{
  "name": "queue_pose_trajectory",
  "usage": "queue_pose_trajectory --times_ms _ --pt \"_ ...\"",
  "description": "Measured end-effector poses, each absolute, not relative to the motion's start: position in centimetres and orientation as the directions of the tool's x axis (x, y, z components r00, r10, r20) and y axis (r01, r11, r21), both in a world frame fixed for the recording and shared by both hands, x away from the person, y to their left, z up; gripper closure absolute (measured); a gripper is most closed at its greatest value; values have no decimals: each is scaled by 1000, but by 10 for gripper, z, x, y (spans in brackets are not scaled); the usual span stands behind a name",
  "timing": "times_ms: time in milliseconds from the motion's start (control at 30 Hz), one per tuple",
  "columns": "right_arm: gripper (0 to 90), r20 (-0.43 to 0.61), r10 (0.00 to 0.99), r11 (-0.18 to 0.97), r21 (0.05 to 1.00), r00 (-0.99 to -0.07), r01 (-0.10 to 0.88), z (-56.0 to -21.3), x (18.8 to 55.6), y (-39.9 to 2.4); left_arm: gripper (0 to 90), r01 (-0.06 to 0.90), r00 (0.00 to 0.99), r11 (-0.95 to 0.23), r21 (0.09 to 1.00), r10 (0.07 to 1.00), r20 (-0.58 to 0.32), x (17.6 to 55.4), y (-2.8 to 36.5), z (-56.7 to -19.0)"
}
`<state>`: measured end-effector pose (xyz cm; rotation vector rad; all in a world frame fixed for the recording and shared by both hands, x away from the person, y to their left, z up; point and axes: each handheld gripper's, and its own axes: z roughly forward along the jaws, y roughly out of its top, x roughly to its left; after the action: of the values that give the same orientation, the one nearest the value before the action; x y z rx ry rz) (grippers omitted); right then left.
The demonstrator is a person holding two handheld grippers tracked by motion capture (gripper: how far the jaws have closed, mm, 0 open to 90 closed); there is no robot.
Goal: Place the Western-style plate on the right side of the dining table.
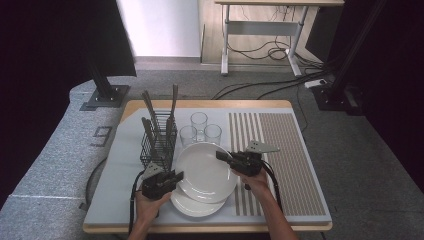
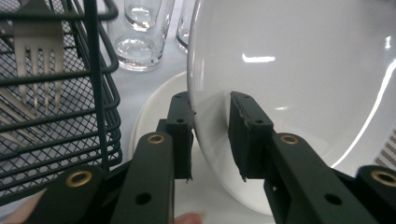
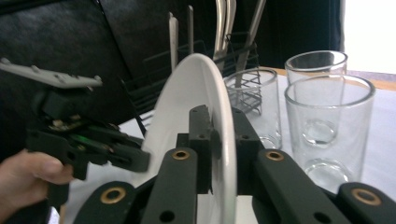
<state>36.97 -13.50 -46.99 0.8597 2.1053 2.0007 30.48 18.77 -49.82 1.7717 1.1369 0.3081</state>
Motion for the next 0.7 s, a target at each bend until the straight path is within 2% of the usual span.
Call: queue_pose_trajectory --times_ms 267,367,700 --pt "853 335 464 -71 937 -820 343 -469 369 -134 561 560 548 -88 824 785 -289 305 185 -502" --pt "854 328 496 -78 939 -804 335 -467 366 -136 503 550 543 -94 830 795 -270 303 185 -501" --pt "855 294 578 -83 949 -761 304 -460 361 -147 457 530 551 -149 835 809 -205 294 178 -501"
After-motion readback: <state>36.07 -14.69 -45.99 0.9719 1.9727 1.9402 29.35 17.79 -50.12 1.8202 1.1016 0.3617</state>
